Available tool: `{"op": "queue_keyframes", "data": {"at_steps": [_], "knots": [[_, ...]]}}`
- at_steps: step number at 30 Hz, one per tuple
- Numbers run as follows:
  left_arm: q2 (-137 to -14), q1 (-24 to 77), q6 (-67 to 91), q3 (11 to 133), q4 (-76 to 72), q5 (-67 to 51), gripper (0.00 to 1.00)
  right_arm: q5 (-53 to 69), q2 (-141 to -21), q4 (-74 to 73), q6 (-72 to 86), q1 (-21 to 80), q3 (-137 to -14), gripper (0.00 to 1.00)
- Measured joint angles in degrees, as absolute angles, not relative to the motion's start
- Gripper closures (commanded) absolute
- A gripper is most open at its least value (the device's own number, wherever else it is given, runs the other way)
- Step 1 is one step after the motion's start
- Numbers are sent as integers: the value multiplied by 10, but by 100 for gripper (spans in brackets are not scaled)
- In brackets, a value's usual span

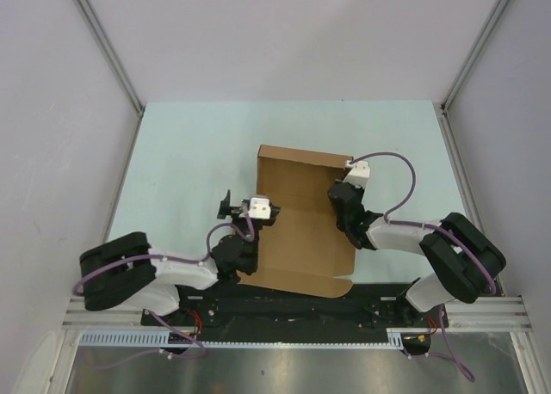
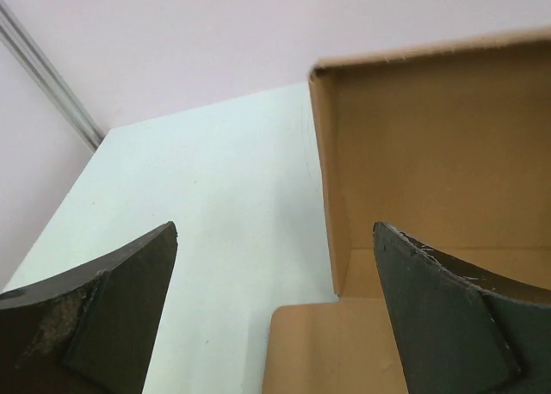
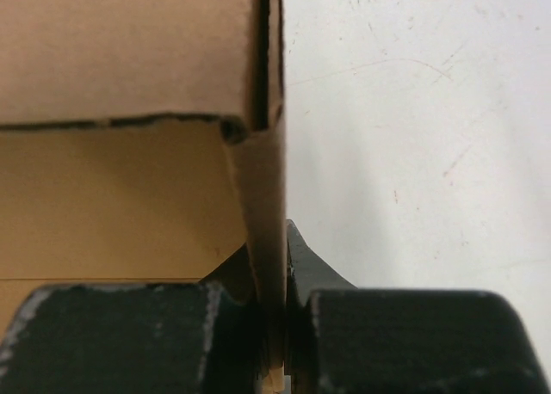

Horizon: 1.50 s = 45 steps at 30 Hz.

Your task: Fold the paper box

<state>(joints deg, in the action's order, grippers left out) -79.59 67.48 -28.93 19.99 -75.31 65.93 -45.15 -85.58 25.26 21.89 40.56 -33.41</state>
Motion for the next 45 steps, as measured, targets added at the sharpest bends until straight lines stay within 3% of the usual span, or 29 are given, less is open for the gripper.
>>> {"op": "queue_keyframes", "data": {"at_steps": [4,9,12,18,27,39,45], "knots": [[-718,648,-234,170,-752,631,3,-477,-846,207,218,425,-354,100],[-602,517,-30,139,-670,521,4,-498,-846,152,223,444,-393,100],[-593,467,36,132,-652,463,5,-499,-844,132,230,449,-401,100],[-643,459,106,129,-623,343,7,-500,-843,103,240,452,-401,100],[-797,444,117,116,-718,278,11,-497,-839,88,249,452,-401,100],[-920,398,113,176,-744,274,24,-490,-830,70,263,453,-401,100],[-938,381,103,209,-745,274,38,-488,-830,70,266,456,-401,100]]}}
